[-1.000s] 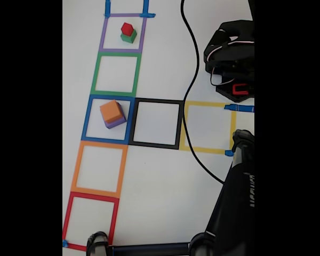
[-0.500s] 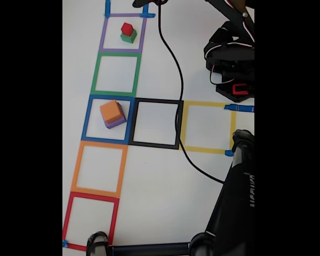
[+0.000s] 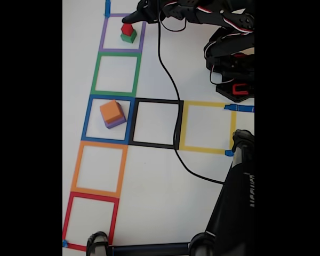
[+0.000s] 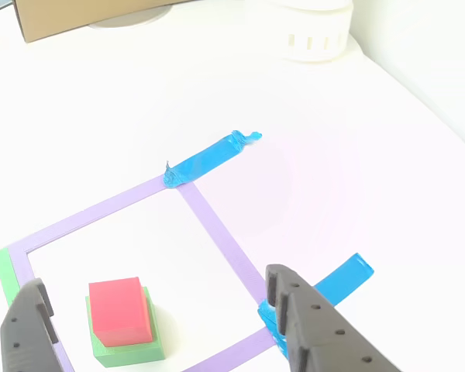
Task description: Tower of hanoi
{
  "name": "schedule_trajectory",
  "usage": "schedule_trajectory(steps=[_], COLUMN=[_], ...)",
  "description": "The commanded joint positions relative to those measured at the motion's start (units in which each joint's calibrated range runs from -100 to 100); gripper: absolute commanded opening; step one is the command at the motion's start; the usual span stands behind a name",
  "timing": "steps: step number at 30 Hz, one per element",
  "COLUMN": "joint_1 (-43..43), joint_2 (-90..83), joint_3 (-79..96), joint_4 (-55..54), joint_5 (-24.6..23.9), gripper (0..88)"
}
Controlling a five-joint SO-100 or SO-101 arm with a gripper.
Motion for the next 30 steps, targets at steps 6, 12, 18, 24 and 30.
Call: schedule_trajectory(steps=[6, 12, 18, 24, 30], joint_1=[-5.36, -6.89, -6.60, -7.95, -9.00], joint_2=[10.88, 21.13, 30.74, 37.77, 40.83], joint_3=[3.29, 3.11, 1.29, 0.84, -0.52], joint_4=[-21.10, -32.19, -40.29, -47.42, -49.04], joint_5=[0.18, 0.18, 0.18, 0.18, 0.18], gripper=[32.3, 31.8, 31.2, 29.6, 26.2])
